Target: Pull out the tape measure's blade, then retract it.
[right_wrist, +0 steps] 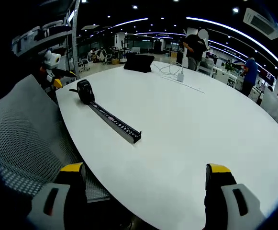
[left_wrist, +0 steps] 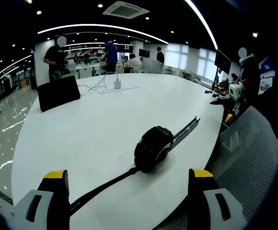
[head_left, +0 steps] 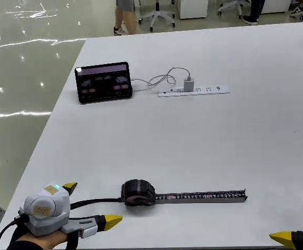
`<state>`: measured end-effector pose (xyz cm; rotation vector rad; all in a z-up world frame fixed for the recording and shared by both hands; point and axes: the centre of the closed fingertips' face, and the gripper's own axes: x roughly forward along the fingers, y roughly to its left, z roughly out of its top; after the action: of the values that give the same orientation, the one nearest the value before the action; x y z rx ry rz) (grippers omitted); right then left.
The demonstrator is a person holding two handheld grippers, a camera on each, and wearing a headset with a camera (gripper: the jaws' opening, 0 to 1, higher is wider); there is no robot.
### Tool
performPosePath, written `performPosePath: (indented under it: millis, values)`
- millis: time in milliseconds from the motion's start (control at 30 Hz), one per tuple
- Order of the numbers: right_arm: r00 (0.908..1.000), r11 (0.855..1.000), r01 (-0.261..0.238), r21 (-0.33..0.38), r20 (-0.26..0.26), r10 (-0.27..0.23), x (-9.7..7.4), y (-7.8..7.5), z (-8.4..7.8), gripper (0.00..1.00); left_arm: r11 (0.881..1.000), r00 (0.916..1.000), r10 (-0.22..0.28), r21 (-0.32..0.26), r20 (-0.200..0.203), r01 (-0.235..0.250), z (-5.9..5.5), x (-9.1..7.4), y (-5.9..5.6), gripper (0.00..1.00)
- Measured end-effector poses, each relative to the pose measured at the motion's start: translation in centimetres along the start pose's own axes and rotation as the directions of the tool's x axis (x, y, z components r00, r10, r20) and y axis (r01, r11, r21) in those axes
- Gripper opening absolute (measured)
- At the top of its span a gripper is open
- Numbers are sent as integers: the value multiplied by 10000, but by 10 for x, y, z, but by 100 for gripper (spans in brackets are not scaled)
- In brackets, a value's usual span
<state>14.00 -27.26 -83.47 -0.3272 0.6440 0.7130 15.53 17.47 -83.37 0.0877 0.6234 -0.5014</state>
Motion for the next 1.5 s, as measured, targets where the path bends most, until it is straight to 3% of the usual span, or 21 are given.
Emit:
performPosePath:
  millis: [167,400,500,600,700,800,867,1067,1233,1300,1400,1433,1500]
  values:
    - [9999,9998,112,153,94,-113,-6,-9,-3,100,10000,10000,-81,34,21,81,3,3,-4,100]
    - [10000,10000,-9,88,4,9,-6,-8,-4,100,9996,9999,-151,248,-21,152,7,6,-10,100]
    - [10000,10000,-14,45,-3,14,-7,-10,-3,100,9985,9989,-408,364,-244,417,4,9,-17,100]
    - [10000,10000,0,15,-15,0,-7,-12,-2,100,9990,9976,-452,-18,-525,452,2,12,-21,100]
    - [10000,10000,-5,-75,-24,4,-8,-13,-1,100,9990,9978,-435,12,-498,437,8,14,-25,100]
    - [10000,9999,65,-115,63,-65,-9,-15,3,100,9990,9946,-404,137,-953,418,9,17,-29,100]
    - [9998,9991,178,-379,50,-176,-7,-18,3,100,9988,9821,-411,169,-1836,449,3,17,-33,100]
    - [9999,9991,91,-415,59,-88,-5,-17,8,100,9986,9890,-202,454,-1464,271,40,25,-45,100]
    - [10000,9989,-4,-470,83,8,-4,-16,12,100,9997,9935,-150,-190,-1130,129,61,32,-56,100]
    - [10000,9983,-10,-590,52,13,-4,-15,14,100,9954,9949,415,-825,-922,-491,64,35,-50,100]
    - [9999,9979,-103,-639,45,106,-3,-13,15,100,9802,9902,983,-1622,-994,-1136,57,43,-43,100]
    - [9999,9976,-127,-677,19,129,-2,-12,15,100,9765,9875,1076,-1746,-1150,-1267,51,46,-42,100]
    - [9998,9972,-202,-722,-33,200,1,-11,16,100,9563,9763,1414,-2322,-1638,-1775,34,52,-37,100]
